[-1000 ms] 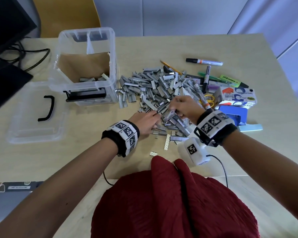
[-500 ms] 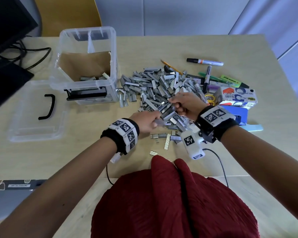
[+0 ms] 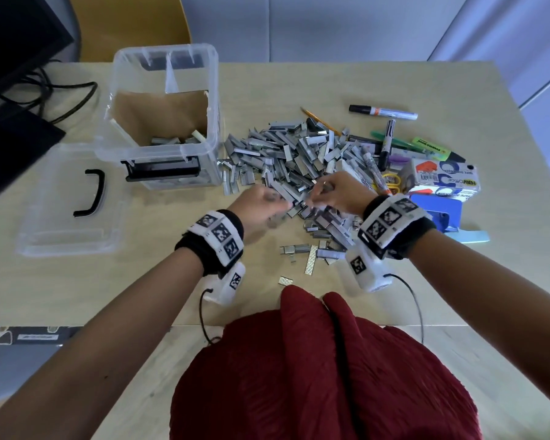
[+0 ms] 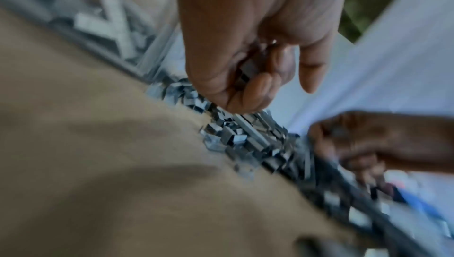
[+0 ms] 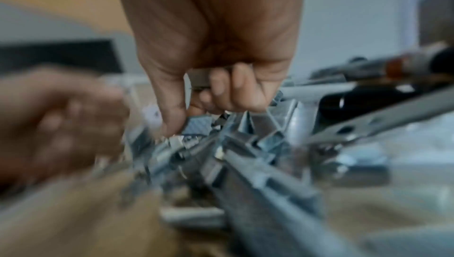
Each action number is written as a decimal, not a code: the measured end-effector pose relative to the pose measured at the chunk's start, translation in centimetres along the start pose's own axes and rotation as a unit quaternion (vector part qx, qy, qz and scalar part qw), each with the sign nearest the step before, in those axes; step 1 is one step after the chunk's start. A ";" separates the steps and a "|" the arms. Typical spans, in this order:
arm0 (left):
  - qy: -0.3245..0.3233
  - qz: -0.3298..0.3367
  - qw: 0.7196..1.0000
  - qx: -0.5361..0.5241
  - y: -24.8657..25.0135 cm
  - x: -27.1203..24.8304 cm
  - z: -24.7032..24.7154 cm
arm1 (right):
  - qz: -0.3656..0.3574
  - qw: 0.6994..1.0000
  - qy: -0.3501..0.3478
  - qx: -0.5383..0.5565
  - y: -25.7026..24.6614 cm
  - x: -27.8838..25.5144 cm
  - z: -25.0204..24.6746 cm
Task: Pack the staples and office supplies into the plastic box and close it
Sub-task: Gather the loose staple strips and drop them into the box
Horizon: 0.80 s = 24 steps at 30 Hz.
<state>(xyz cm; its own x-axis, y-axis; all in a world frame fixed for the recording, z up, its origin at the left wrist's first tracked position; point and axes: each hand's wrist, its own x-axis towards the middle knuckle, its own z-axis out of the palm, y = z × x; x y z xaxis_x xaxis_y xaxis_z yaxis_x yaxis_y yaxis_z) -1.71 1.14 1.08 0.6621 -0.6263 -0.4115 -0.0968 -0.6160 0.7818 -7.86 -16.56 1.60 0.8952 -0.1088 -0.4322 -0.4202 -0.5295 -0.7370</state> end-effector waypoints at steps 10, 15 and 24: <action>-0.154 0.110 0.873 0.450 0.3 -0.4 3.2 | 0.091 0.932 0.000 0.352 -1.2 1.7 -1.2; -0.122 0.127 0.844 0.507 0.8 -0.6 3.0 | 0.020 0.995 0.085 -0.058 -2.0 3.0 0.6; -0.029 -0.049 0.993 0.100 -2.6 -0.4 0.9 | -0.014 0.947 0.036 -0.320 -2.6 4.2 2.8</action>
<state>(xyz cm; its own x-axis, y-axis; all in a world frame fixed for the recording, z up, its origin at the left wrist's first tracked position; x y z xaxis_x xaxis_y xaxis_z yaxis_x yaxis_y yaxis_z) -2.35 2.55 -1.20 0.6317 -0.5821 -0.5120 -0.1836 -0.7539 0.6308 -3.45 -13.32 0.22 0.9220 -0.1326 -0.3637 -0.2411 -0.9318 -0.2714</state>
